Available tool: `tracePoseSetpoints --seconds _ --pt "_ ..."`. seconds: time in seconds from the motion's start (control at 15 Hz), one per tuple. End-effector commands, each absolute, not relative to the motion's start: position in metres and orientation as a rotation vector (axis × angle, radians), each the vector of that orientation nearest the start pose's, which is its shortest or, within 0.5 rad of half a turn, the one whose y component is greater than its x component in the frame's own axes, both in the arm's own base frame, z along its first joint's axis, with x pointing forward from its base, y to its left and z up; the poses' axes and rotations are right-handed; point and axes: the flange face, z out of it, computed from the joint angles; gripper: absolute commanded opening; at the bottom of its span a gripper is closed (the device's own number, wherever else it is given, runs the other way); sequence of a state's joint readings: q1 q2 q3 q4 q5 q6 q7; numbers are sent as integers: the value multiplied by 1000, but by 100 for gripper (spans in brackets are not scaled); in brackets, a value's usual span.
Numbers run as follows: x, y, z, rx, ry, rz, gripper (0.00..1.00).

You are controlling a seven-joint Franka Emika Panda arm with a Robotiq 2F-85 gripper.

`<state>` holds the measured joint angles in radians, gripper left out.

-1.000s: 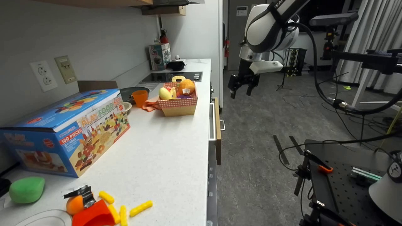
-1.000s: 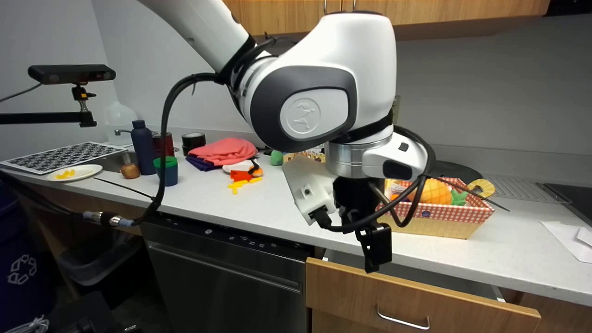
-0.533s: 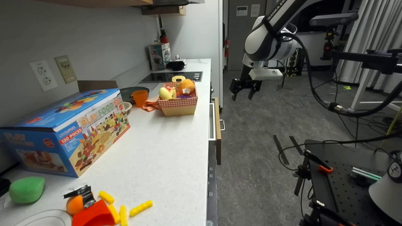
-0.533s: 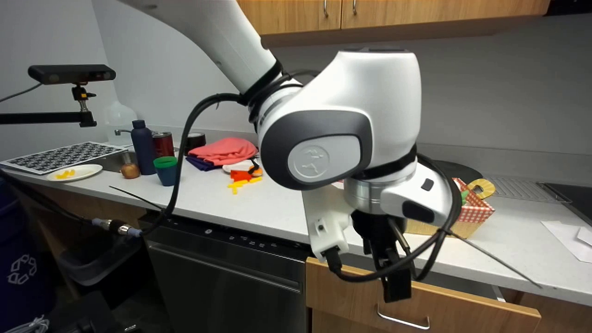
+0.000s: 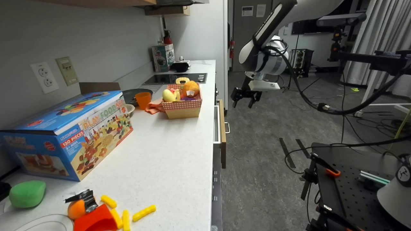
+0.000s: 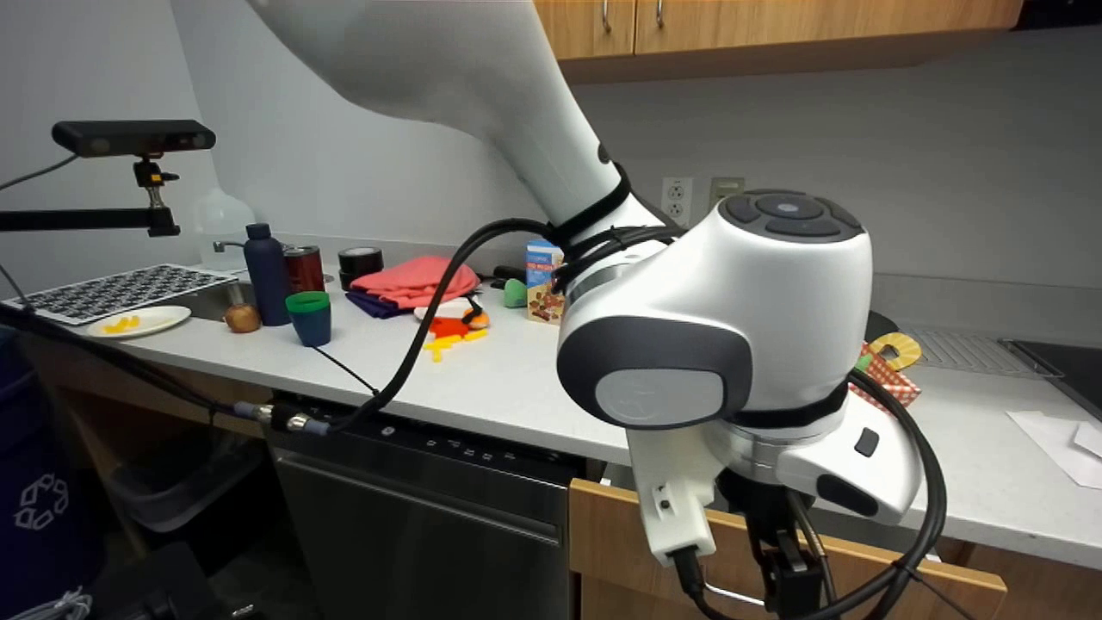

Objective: Open the drawer, then put the purple and pineapple plushies in the drawer and then close the drawer

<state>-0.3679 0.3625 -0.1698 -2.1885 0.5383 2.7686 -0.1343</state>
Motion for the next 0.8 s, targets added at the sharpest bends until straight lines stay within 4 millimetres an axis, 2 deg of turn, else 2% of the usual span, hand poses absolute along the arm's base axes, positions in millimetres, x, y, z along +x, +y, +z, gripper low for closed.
tracePoseSetpoints --seconds 0.0,0.33,0.73 --pt "513 -329 216 -2711 1244 -443 100" --pt "537 -346 189 -2681 1273 -436 100" --pt "570 -355 192 -2641 1301 -488 100"
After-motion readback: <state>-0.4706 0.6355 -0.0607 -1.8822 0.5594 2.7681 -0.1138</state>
